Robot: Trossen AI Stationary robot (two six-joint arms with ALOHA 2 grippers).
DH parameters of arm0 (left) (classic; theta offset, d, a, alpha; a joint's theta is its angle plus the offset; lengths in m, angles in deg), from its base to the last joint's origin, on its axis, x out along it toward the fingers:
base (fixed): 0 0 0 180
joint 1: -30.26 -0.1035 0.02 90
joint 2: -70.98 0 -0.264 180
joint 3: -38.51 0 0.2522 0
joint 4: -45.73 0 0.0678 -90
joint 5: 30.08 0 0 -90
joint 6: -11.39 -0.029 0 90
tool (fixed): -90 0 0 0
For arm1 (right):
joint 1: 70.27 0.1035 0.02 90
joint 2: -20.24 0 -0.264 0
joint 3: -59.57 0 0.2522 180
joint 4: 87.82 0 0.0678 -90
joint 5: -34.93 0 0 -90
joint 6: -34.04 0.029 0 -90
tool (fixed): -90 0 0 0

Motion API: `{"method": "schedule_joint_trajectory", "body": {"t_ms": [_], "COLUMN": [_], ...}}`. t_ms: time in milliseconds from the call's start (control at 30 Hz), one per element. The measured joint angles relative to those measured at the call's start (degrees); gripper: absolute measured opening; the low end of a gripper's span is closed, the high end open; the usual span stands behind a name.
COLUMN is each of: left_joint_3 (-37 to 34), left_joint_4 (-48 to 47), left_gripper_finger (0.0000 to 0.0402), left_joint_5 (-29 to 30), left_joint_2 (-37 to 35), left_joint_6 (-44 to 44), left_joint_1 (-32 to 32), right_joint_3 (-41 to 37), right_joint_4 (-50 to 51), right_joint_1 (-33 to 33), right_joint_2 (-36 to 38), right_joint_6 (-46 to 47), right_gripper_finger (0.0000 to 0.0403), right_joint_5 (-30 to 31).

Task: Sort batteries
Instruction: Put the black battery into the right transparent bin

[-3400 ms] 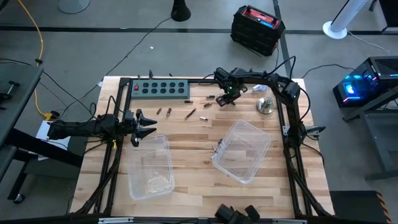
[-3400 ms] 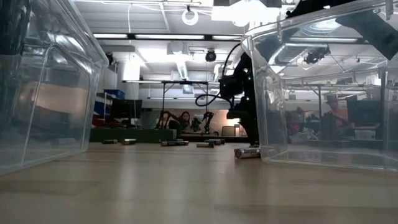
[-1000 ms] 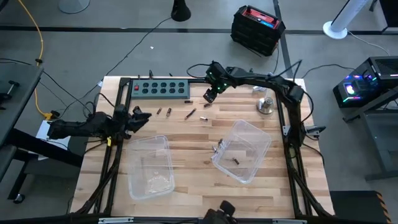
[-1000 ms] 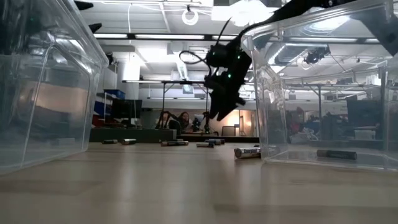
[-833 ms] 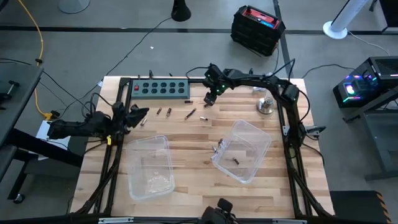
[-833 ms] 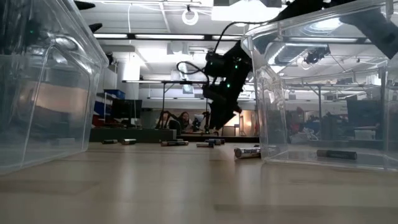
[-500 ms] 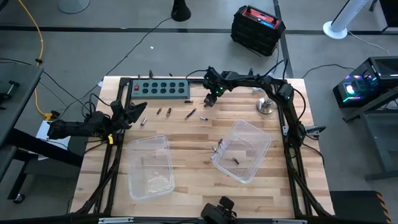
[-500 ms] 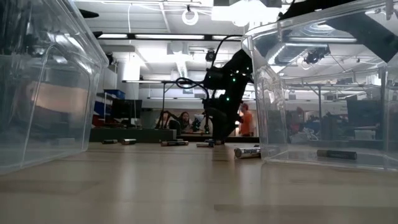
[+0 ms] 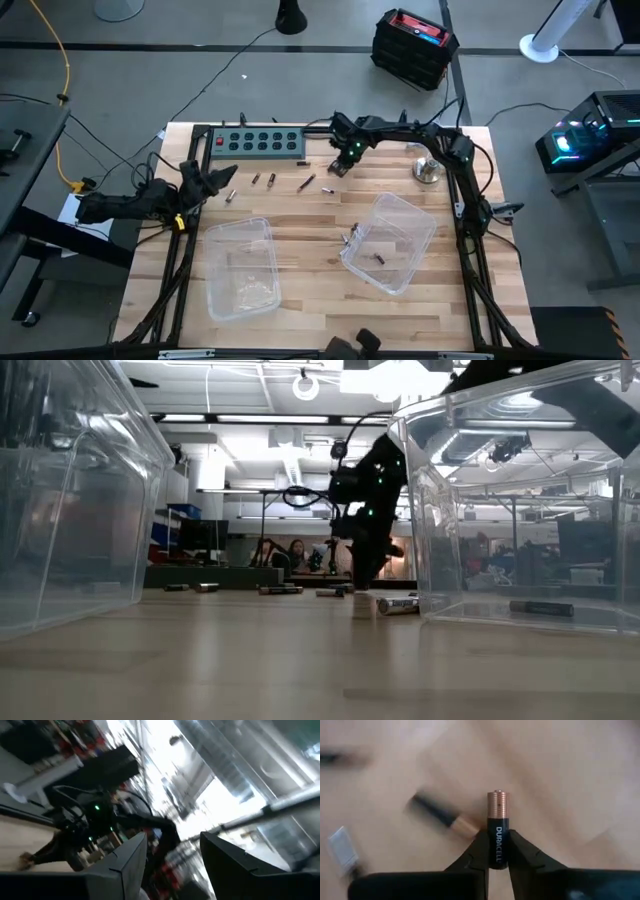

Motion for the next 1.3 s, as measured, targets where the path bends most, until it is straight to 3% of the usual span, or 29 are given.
{"method": "schedule_joint_trajectory", "body": {"t_ms": [200, 433, 633, 800, 900, 1033, 1300], "left_joint_3": [3.1, 11.53, 19.18, 26.53, 31.48, 38.3, 51.48], "left_joint_4": [-0.32, -4.99, -7.2, -7.44, -9.4, -15.1, -31.91], "left_gripper_finger": [0.0179, 0.0179, 0.0179, 0.0179, 0.0179, 0.0179, 0.0179], "left_joint_5": [-3.39, -5.89, -19.56, -31.09, -38.23, -42.7, -43.31], "left_joint_2": [3.38, 15.01, 31.53, 46.31, 54.34, 63.74, 77.64], "left_joint_6": [-6.52, -17.25, -17.64, -20.53, -20.98, -22.06, -30.48], "left_joint_1": [0.0, -0.93, -5.08, -10.39, -13.38, -16.2, -18.6], "right_joint_3": [0.31, 0.31, 0.28, 0.28, 0.2, -3.22, -6.36], "right_joint_4": [0.07, 11.28, 22.54, 26.72, 29.57, 32.26, 35.38], "right_joint_1": [4.42, 15.02, 29.94, 38.48, 41.58, 43.1, 44.41], "right_joint_2": [11.98, 25.27, 29.8, 29.97, 28.99, 28.53, 29.31], "right_joint_6": [4.86, 16.79, 30.55, 42.07, 45.35, 47.93, 43.62], "right_gripper_finger": [0.0018, 0.0018, 0.0019, 0.0026, 0.0044, 0.0088, 0.0182], "right_joint_5": [3.33, 4.21, 3.9, 4.51, 2.72, 2.19, 3.53]}}
